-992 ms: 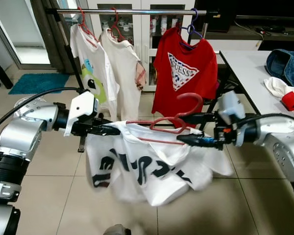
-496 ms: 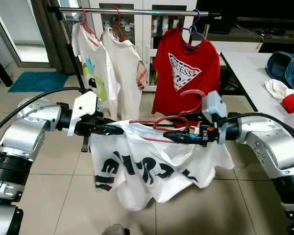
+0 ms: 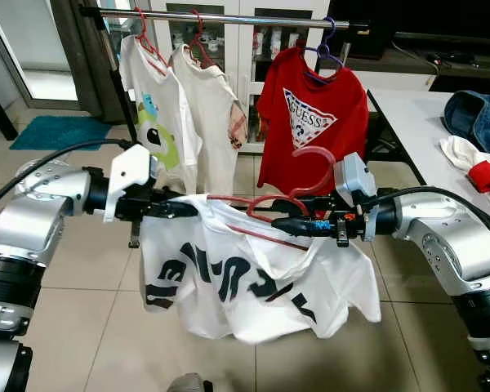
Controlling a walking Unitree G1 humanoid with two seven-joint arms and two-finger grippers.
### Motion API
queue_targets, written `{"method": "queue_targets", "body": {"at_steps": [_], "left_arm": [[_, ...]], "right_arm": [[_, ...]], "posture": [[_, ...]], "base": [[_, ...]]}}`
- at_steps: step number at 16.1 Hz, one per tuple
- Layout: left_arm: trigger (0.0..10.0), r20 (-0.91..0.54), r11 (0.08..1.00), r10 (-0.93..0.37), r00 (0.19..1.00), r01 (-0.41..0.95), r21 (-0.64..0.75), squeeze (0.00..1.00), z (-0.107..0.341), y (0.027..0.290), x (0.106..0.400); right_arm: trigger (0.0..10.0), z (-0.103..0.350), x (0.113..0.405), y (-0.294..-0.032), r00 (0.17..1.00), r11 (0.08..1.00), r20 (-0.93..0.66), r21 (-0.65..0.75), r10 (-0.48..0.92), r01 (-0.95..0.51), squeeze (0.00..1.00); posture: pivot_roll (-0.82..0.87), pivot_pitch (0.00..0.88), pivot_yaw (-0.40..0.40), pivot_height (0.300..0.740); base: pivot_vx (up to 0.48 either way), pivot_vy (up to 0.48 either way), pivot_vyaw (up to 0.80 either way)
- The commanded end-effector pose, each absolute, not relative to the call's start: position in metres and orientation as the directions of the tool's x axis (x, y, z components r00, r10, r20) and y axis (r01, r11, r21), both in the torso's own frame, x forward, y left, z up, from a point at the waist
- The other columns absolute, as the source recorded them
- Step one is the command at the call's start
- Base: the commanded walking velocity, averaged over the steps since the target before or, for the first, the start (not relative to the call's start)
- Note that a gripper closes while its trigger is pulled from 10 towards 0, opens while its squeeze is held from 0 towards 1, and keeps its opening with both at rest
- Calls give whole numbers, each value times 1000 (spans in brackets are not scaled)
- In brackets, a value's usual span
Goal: Hang hanger
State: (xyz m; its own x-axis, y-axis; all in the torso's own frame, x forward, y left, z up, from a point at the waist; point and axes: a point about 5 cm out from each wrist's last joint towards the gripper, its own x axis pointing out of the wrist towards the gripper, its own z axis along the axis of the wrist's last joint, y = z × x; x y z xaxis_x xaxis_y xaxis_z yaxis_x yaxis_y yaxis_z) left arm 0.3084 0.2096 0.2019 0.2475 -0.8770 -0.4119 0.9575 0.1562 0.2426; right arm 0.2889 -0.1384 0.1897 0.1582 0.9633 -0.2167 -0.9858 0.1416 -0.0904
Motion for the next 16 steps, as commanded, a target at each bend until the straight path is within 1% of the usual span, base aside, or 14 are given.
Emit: {"method": "queue_targets", "body": {"at_steps": [1,5,10,13,15,16], "left_arm": [[0,-367,188,-884,288,940,285,0,214,212,309],[0,-352,213,-884,307,935,283,0,210,210,308],[0,-343,204,-892,293,940,272,0,208,205,308],[0,-285,212,-917,280,946,246,0,210,198,308],[0,-282,206,-920,273,947,245,0,211,196,307],[9294,-282,211,-917,281,944,253,0,210,196,307]], "right_arm": [[0,192,288,-140,151,135,-222,-87,963,-987,0],[0,191,282,-141,153,140,-221,-71,963,-988,0],[0,194,281,-140,147,137,-210,-62,967,-989,0],[0,196,281,-139,154,143,-202,-67,967,-987,0],[0,196,280,-138,153,143,-200,-67,968,-988,0],[0,196,280,-138,153,142,-199,-66,968,-988,0]], "posture": [[-19,0,-24,740],[-39,0,-18,740],[-50,0,-12,740],[-46,0,-13,740],[-44,0,-12,740],[-43,0,-11,740]], "base": [[0,0,0],[0,0,0],[0,0,0],[0,0,0],[0,0,0],[0,0,0]]}}
